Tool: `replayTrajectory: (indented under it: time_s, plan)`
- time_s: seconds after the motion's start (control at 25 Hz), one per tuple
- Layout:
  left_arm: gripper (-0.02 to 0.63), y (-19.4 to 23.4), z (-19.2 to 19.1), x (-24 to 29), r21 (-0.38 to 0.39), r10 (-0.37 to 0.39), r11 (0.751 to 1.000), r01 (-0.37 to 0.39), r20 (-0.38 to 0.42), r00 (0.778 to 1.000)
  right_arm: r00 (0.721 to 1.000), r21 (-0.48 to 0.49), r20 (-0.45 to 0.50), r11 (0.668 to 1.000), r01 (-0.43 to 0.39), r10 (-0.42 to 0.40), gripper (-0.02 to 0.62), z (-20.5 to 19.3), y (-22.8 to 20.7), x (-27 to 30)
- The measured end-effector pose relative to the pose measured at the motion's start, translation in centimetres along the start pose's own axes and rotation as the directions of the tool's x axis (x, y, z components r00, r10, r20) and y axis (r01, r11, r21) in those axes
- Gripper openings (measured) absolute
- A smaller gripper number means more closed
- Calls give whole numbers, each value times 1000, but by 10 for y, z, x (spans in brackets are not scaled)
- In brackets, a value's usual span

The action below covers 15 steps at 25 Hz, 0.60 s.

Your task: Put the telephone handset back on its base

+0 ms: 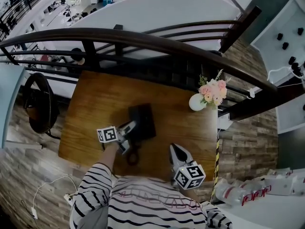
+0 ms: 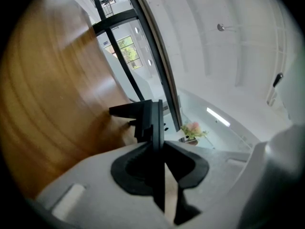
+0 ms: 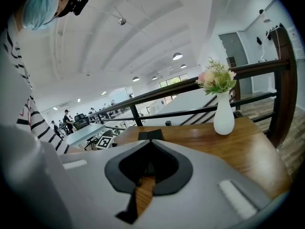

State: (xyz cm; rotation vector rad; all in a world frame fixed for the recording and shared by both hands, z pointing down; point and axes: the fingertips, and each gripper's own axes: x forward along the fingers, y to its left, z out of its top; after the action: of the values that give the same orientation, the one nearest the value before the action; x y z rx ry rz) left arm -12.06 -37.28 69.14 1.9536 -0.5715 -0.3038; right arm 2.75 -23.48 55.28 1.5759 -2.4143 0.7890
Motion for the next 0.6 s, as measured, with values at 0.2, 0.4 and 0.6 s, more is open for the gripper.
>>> replayTrajectory:
  time_s: [0.2,0.4,0.6]
  plan:
    - [77,7,-3,1,-12,21,1000,-21,-4,1000,1000,-1,-6,1000,-3,3,0,-2,-2,1]
    - [81,10,-2,0,-30,39,999,-39,-1,999,1000,-3,-8,1000,-9,9,0,-2,-1,2]
    - [100,15,-3,-4,-38,84,996,-85,-10,996,1000,-5,-8,1000,-15,15,0,0,0,3]
